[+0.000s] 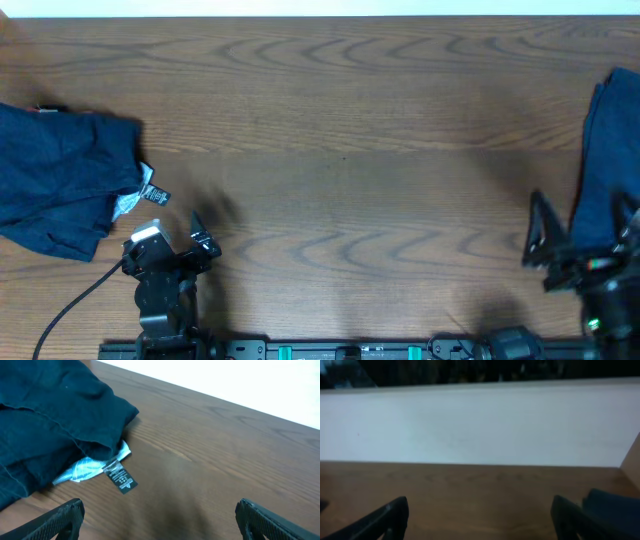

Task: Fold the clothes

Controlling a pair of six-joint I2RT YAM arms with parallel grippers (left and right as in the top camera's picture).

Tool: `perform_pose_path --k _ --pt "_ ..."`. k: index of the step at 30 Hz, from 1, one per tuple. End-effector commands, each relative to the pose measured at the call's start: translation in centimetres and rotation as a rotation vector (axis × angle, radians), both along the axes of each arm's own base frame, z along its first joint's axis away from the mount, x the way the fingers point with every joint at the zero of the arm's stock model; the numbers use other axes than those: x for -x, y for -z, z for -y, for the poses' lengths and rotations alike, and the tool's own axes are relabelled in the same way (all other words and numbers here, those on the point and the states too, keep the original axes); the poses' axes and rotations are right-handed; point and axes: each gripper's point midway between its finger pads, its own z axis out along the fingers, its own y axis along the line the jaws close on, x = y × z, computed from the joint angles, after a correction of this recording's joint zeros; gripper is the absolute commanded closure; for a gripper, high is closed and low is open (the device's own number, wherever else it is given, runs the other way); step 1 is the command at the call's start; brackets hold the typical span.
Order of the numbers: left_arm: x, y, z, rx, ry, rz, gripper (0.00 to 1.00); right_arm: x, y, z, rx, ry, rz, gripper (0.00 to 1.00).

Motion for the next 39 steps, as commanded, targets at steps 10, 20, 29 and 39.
perform_pose_path --k 10,20,29,39 --pt "0.1 1.0 -0.2 -0.008 -0.006 -0.025 0.02 -1.9 11.9 0.4 -0.243 0.051 0.072 0.2" --pt "0.1 1.0 -0.2 -0.008 -0.006 -0.025 0.02 -4.5 19.5 -0.4 -0.283 0.044 -0.018 0.16" --pt "0.1 1.0 -0.2 -0.008 -0.006 -0.025 0.02 -5.3 23.4 -0.5 -0.256 0.058 -0.09 0.25" --pt "0.1 1.0 -0.2 -0.008 -0.006 -0.025 0.02 -5.9 26.1 -0.6 -0.217 0.056 -0.115 0.34"
